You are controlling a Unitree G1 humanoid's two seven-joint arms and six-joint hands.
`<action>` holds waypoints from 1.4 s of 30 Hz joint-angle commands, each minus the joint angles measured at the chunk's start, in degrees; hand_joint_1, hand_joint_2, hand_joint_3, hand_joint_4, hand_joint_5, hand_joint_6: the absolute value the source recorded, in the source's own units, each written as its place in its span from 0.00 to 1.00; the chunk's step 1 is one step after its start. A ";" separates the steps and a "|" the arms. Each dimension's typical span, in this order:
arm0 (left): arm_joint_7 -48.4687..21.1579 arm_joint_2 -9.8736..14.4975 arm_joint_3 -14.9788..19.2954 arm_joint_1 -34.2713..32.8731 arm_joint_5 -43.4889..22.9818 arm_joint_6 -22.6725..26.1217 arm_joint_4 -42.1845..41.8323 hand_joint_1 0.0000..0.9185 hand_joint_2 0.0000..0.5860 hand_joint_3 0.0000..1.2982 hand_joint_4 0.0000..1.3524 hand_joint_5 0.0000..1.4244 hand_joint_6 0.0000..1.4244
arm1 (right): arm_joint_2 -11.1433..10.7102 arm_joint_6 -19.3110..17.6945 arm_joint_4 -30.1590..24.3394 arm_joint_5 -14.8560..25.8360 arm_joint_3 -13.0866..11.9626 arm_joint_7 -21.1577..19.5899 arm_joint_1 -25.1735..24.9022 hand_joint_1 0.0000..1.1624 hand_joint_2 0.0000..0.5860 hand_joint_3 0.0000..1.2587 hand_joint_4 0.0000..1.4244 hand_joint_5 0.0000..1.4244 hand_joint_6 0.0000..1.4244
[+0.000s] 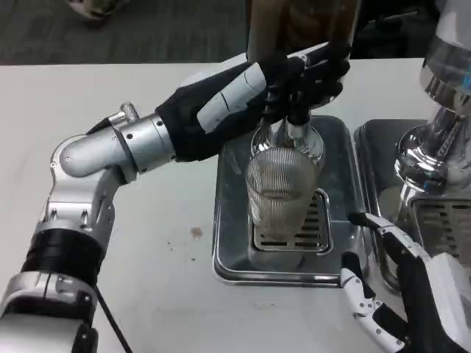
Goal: Grasp the cup under the faucet to collect the drink, then remove the cup.
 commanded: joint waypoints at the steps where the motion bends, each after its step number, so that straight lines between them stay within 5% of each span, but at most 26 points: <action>1: 1.18 1.07 -1.43 1.90 2.24 -3.80 -0.41 0.00 0.18 0.04 0.00 0.04 0.00 | -0.19 0.49 -1.02 0.65 -0.19 0.44 0.09 0.41 0.85 0.22 0.13 0.13 0.08; 13: 4.95 2.49 -4.40 3.09 5.62 -11.63 -0.32 0.00 0.17 0.04 0.00 0.04 0.00 | -0.32 0.87 -1.68 0.73 -0.13 1.10 0.30 0.41 0.85 0.22 0.13 0.13 0.08; 42: 12.89 5.52 -10.67 4.40 12.30 -21.62 -2.04 0.00 0.17 0.05 0.00 0.05 0.00 | -0.18 0.25 -1.50 2.70 -0.61 1.45 -0.27 0.40 0.85 0.22 0.13 0.13 0.09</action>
